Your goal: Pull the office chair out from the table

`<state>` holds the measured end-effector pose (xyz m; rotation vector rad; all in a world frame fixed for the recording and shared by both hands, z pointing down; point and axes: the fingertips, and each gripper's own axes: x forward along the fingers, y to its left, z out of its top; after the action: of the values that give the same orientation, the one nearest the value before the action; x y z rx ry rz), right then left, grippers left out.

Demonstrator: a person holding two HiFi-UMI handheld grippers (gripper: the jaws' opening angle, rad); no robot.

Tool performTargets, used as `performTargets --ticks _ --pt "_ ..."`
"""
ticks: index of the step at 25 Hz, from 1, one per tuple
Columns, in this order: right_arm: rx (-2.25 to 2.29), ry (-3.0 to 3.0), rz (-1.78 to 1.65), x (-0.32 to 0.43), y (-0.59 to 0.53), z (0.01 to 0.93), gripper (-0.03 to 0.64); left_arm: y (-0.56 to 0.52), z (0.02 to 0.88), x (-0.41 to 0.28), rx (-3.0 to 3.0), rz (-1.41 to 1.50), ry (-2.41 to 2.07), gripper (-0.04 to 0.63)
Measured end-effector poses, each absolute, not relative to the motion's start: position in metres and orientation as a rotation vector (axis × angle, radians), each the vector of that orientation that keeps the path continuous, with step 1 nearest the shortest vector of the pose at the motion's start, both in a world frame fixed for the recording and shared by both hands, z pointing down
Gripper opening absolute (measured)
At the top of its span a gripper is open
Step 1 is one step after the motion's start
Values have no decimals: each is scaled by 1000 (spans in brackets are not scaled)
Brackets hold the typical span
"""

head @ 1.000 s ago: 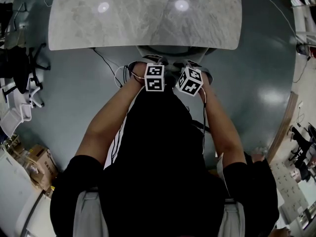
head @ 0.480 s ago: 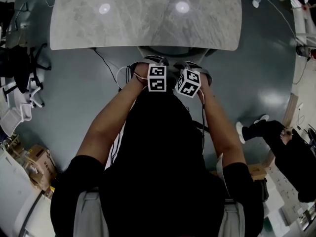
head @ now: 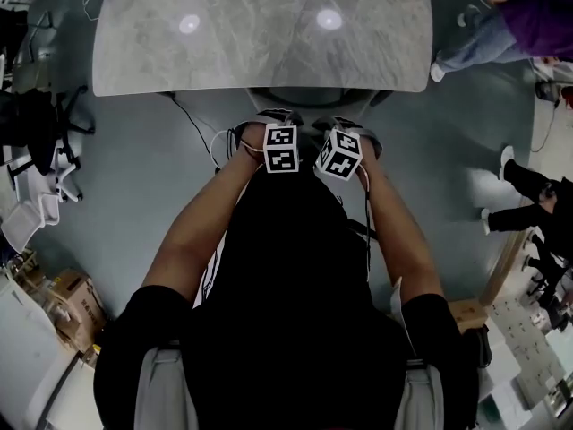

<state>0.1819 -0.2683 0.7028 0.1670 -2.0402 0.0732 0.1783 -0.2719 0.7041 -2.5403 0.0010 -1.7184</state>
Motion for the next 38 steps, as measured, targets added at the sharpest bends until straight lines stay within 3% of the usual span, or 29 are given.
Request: performTargets --ticks 38 --pt "221 -2016 198 167 -179 694 95 -183 692 163 -2576 -1711 -60 87"
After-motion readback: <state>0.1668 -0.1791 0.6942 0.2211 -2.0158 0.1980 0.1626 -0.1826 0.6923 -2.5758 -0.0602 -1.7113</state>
